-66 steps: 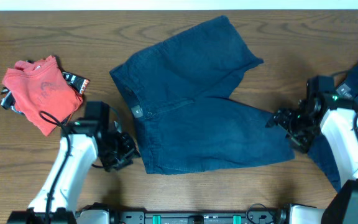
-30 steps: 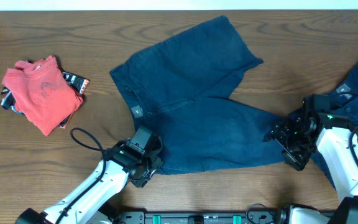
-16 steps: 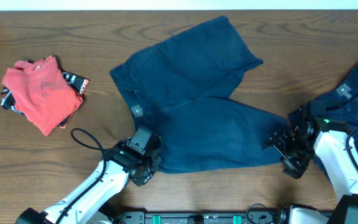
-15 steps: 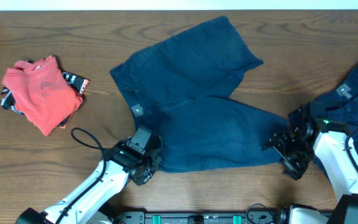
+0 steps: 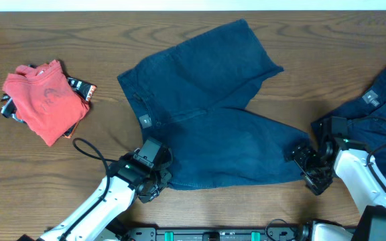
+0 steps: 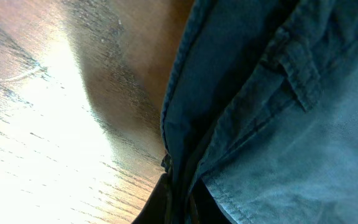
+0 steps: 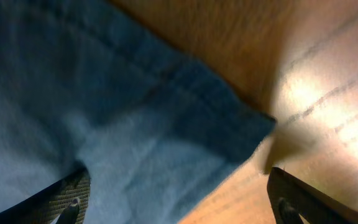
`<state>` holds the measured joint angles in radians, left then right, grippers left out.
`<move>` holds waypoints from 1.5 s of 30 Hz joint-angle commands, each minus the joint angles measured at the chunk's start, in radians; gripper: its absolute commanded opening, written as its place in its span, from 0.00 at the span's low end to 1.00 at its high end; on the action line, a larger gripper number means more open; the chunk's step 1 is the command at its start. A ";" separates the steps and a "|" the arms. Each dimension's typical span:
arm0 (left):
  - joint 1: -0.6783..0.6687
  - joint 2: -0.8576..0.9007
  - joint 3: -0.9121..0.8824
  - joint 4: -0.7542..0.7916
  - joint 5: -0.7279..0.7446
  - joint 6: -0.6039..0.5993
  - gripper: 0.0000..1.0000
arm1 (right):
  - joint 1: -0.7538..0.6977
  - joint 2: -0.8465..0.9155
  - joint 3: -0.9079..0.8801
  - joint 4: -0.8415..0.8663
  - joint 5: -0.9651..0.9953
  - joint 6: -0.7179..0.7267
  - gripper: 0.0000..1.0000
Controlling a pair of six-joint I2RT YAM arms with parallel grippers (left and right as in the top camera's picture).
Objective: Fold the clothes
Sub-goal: 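Grasp the bottom edges of the shorts with both grippers, then lift the bottom edge and fold it up over the top half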
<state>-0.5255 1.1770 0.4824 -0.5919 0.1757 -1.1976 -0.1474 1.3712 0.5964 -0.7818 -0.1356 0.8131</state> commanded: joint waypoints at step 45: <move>0.005 -0.303 0.364 -0.480 -0.105 0.356 0.06 | -0.164 -0.239 0.510 -0.332 0.094 -0.325 0.01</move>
<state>-0.5255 0.9306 0.7795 -1.0039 0.1783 -0.8997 -0.2756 1.1725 1.0142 -1.0962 -0.0971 0.5884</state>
